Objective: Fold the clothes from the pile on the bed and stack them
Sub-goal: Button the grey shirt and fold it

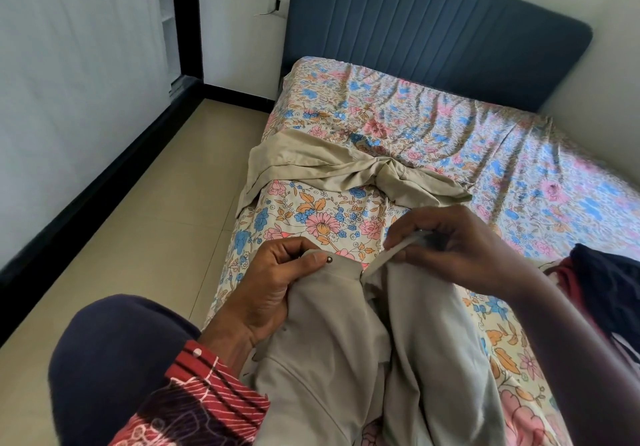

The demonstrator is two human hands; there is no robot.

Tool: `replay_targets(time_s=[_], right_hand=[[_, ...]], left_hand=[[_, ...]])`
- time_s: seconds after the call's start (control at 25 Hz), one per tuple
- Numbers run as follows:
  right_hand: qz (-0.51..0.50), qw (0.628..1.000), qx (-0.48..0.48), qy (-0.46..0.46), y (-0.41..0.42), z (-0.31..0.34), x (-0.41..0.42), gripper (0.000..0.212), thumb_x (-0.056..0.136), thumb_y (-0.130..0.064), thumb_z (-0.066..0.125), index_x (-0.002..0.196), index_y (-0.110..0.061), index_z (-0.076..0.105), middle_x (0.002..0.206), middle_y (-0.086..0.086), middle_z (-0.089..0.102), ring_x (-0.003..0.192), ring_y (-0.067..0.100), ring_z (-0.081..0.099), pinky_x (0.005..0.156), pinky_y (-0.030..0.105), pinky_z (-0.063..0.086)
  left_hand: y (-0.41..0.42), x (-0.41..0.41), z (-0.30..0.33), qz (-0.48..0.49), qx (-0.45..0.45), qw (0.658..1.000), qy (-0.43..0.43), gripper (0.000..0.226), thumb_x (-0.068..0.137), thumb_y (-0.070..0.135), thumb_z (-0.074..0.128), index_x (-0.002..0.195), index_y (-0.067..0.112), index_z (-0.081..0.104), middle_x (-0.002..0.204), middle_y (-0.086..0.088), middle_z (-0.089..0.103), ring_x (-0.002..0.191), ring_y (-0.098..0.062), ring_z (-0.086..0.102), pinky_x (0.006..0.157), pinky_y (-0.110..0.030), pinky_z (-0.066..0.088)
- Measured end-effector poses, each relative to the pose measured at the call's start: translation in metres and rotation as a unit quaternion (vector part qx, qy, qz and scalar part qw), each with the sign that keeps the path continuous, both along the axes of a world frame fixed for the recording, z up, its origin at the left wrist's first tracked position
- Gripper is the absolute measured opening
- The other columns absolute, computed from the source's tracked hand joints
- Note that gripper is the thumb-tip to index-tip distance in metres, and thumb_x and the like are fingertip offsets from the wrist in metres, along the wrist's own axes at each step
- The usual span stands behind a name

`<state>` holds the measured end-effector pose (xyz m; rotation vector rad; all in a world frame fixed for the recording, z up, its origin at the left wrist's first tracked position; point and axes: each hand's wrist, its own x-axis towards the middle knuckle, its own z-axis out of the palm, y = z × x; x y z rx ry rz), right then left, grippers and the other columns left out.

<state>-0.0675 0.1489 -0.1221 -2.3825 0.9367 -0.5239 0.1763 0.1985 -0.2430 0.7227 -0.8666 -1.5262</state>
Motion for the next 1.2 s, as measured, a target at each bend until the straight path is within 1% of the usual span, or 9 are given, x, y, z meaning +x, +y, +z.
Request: replay_targets(time_s=[0.16, 0.28, 0.36, 0.48, 0.68, 0.8, 0.92, 1.12, 1.2], right_hand=[[0.063, 0.992, -0.070, 0.087, -0.008, 0.010, 0.027, 0.015, 0.089, -0.013, 0.073, 0.100, -0.023, 0.078, 0.096, -0.016, 0.075, 0.091, 0.001, 0.070, 0.078, 0.026, 0.054], [0.109, 0.975, -0.124, 0.147, -0.011, 0.009, 0.050, 0.014, 0.086, -0.010, 0.071, 0.094, -0.022, 0.074, 0.081, -0.017, 0.070, 0.073, -0.011, 0.059, 0.069, 0.006, 0.038], [0.123, 0.968, -0.137, 0.168, -0.011, 0.011, 0.058, 0.014, 0.085, -0.013, 0.071, 0.094, -0.023, 0.075, 0.083, -0.014, 0.072, 0.072, -0.006, 0.059, 0.067, 0.001, 0.033], [0.151, 0.963, -0.128, 0.185, -0.014, 0.013, 0.065, 0.016, 0.086, -0.012, 0.073, 0.098, -0.021, 0.076, 0.087, -0.011, 0.075, 0.079, 0.001, 0.061, 0.069, 0.000, 0.033], [0.156, 0.963, -0.116, 0.190, -0.021, 0.013, 0.068, 0.018, 0.084, -0.009, 0.080, 0.097, -0.021, 0.078, 0.084, -0.016, 0.074, 0.081, -0.010, 0.060, 0.069, -0.001, 0.033], [0.126, 0.972, -0.095, 0.177, -0.024, 0.012, 0.066, 0.017, 0.083, -0.010, 0.083, 0.095, -0.021, 0.077, 0.076, -0.028, 0.064, 0.075, -0.020, 0.057, 0.069, -0.001, 0.033], [0.116, 0.975, -0.089, 0.169, -0.026, 0.007, 0.067, 0.014, 0.085, -0.013, 0.083, 0.095, -0.021, 0.077, 0.079, -0.025, 0.068, 0.076, -0.020, 0.058, 0.069, -0.001, 0.035], [0.110, 0.973, -0.100, 0.179, -0.032, 0.000, 0.068, 0.020, 0.091, -0.019, 0.079, 0.110, -0.022, 0.076, 0.096, -0.016, 0.077, 0.081, -0.027, 0.054, 0.074, -0.003, 0.034], [0.123, 0.971, -0.085, 0.187, -0.032, -0.005, 0.070, 0.021, 0.094, -0.016, 0.074, 0.114, -0.021, 0.076, 0.102, -0.013, 0.078, 0.086, -0.021, 0.058, 0.078, -0.001, 0.036]], left_hand=[[0.000, -0.002, 0.001, 0.013, -0.012, 1.000, 0.000, 0.016, 0.066, 0.029, 0.081, 0.070, 0.014, 0.077, 0.081, -0.012, 0.068, 0.088, -0.029, 0.060, 0.080, -0.033, 0.053], [0.000, -0.005, 0.003, 0.029, -0.013, 0.999, -0.007, 0.016, 0.064, 0.032, 0.080, 0.066, 0.016, 0.077, 0.077, -0.006, 0.070, 0.078, -0.015, 0.065, 0.073, -0.026, 0.056], [-0.001, -0.006, 0.003, 0.043, -0.023, 0.998, -0.027, 0.017, 0.064, 0.033, 0.080, 0.067, 0.016, 0.077, 0.076, -0.007, 0.070, 0.077, -0.014, 0.065, 0.073, -0.026, 0.056], [-0.002, -0.007, 0.001, 0.070, -0.046, 0.994, -0.070, 0.018, 0.068, 0.035, 0.078, 0.068, 0.017, 0.078, 0.072, -0.006, 0.068, 0.076, -0.017, 0.060, 0.075, -0.031, 0.052], [-0.003, -0.010, -0.002, 0.136, -0.093, 0.975, -0.147, 0.017, 0.081, 0.024, 0.075, 0.075, 0.008, 0.077, 0.075, -0.021, 0.067, 0.076, -0.017, 0.058, 0.075, -0.032, 0.051], [-0.003, -0.012, 0.002, 0.152, -0.102, 0.971, -0.152, 0.012, 0.083, 0.019, 0.073, 0.073, 0.015, 0.079, 0.070, -0.007, 0.070, 0.073, -0.011, 0.060, 0.071, -0.025, 0.051], [-0.003, -0.011, 0.001, 0.171, -0.115, 0.960, -0.188, 0.011, 0.085, 0.017, 0.073, 0.075, 0.018, 0.079, 0.070, 0.005, 0.071, 0.071, -0.004, 0.062, 0.071, -0.019, 0.050], [-0.003, -0.013, -0.003, 0.212, -0.160, 0.925, -0.271, 0.012, 0.085, 0.018, 0.070, 0.078, 0.011, 0.076, 0.071, 0.004, 0.071, 0.069, -0.007, 0.064, 0.069, -0.014, 0.047], [-0.003, -0.013, -0.005, 0.223, -0.166, 0.915, -0.291, 0.013, 0.086, 0.019, 0.070, 0.077, 0.010, 0.074, 0.071, 0.004, 0.069, 0.069, -0.009, 0.063, 0.067, -0.017, 0.047]])
